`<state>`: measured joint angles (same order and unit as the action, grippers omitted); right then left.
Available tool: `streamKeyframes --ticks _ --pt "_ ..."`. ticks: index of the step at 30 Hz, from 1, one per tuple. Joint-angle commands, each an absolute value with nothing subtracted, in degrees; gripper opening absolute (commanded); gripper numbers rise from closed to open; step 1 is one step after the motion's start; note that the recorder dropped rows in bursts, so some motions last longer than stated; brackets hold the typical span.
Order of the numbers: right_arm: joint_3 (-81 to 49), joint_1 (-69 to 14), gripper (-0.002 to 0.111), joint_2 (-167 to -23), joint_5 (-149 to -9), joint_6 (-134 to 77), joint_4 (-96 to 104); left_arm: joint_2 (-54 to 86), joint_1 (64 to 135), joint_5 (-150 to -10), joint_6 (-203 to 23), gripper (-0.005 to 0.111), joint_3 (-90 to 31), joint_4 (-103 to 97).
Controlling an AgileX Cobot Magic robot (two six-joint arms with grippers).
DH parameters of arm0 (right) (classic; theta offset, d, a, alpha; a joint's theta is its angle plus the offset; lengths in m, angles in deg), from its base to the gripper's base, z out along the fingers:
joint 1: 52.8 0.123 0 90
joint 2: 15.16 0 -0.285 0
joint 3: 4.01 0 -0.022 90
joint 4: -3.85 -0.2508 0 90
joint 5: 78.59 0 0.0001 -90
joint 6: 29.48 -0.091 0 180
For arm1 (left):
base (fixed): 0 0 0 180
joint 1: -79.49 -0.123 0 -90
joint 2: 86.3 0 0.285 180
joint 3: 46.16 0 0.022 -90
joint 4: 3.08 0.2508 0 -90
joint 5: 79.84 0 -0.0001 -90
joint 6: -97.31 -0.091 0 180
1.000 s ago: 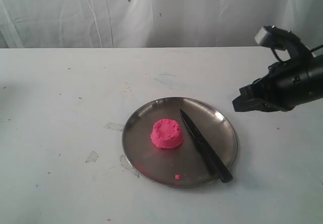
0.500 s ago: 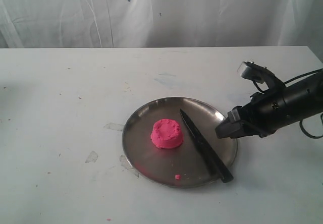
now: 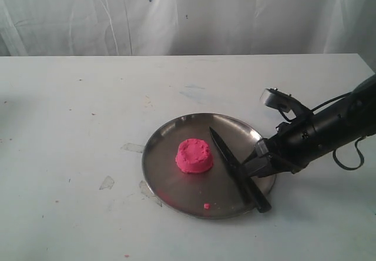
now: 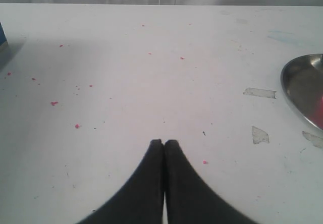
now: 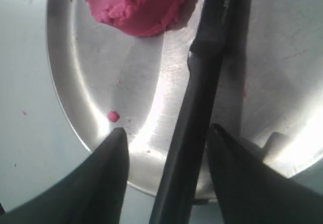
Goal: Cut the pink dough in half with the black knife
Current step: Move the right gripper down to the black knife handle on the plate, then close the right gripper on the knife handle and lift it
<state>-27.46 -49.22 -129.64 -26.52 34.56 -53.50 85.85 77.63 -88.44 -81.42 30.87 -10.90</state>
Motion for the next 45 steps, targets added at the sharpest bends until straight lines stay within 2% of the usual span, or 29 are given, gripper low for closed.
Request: streamKeyframes --ticks 1,4,26,34,40,45 --pt "-27.02 -49.2 0.051 -131.01 -28.15 35.04 -52.91 85.91 77.47 -88.48 -81.39 0.0 31.05 -11.55" --pt "-25.99 -49.2 0.054 -132.51 -27.74 34.91 -52.87 85.91 77.47 -88.48 -81.39 0.0 31.05 -11.55" --pt "-22.42 -47.16 0.053 -139.48 -23.53 34.32 -51.0 85.91 77.47 -88.48 -81.39 0.0 31.05 -11.55" --pt "-22.42 -46.61 0.042 -139.48 -26.02 28.74 -46.28 85.91 77.47 -88.48 -81.39 0.0 31.05 -11.55" --pt "-22.42 -46.61 0.025 -139.48 -26.98 27.08 -46.28 85.91 77.47 -88.48 -81.39 0.0 31.05 -11.55" --pt "-22.42 -46.61 0.024 -139.48 -27.08 27.59 -46.91 85.91 77.47 -88.48 -81.39 0.0 31.05 -11.55"
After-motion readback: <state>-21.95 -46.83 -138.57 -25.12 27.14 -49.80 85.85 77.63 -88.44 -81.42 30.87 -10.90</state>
